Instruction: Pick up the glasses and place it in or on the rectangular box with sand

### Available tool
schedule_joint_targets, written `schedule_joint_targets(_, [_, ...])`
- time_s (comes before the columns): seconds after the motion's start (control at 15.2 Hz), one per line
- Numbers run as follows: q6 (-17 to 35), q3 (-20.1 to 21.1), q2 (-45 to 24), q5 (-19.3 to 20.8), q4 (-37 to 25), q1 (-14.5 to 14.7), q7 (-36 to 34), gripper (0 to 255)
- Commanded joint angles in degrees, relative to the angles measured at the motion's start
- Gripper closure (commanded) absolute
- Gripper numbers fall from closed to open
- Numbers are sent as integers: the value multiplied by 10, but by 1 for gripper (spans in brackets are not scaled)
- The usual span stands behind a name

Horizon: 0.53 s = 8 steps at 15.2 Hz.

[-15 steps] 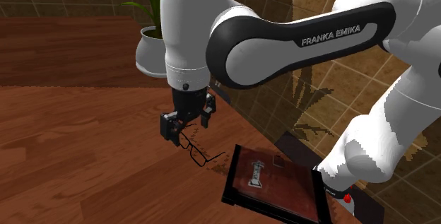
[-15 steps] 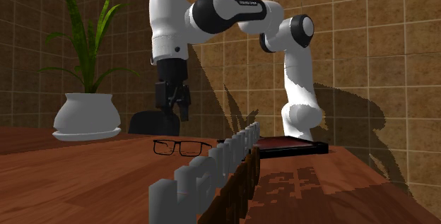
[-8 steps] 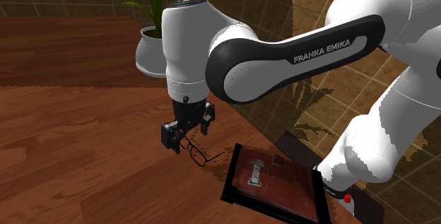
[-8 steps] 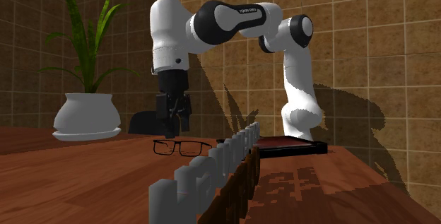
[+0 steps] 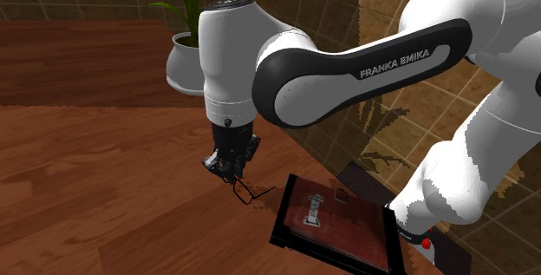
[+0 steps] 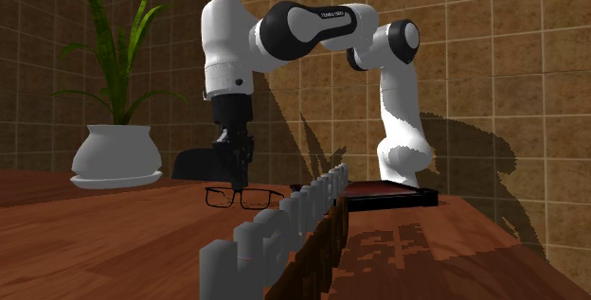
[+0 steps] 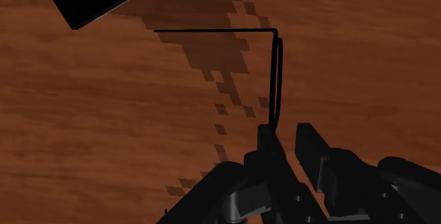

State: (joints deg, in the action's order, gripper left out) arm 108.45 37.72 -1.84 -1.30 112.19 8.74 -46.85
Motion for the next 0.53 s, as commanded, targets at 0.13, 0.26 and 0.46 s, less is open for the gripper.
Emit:
schedule_joint_targets(0.13, [0, 0, 0, 0, 0, 0, 0, 255])
schedule_joint_targets(0.26, [0, 0, 0, 0, 0, 0, 0, 255])
schedule_joint_targets(0.46, [0, 0, 0, 0, 0, 0, 0, 0])
